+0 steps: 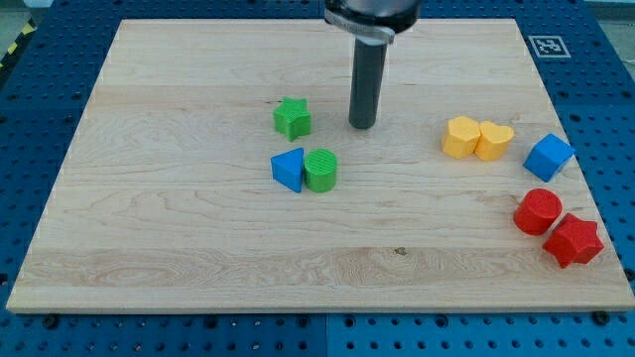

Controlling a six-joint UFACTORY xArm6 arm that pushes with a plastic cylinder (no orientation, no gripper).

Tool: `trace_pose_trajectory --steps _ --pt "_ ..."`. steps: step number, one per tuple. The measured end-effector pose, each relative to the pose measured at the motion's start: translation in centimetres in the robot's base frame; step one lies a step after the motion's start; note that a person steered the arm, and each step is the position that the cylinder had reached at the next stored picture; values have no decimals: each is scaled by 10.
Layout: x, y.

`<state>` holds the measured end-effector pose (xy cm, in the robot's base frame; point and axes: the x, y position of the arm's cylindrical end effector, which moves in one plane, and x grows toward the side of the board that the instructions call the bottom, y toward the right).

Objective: Move the green star to the left side of the blue triangle

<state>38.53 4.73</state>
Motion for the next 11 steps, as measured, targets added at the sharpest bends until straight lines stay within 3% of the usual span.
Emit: trace_pose_trajectory --steps 1,3,5,7,10,11 --pt "-7 -46" --pt "62 -151" --pt "33 -175" --pt "31 -243" --pt "67 -198" --pt "61 -243"
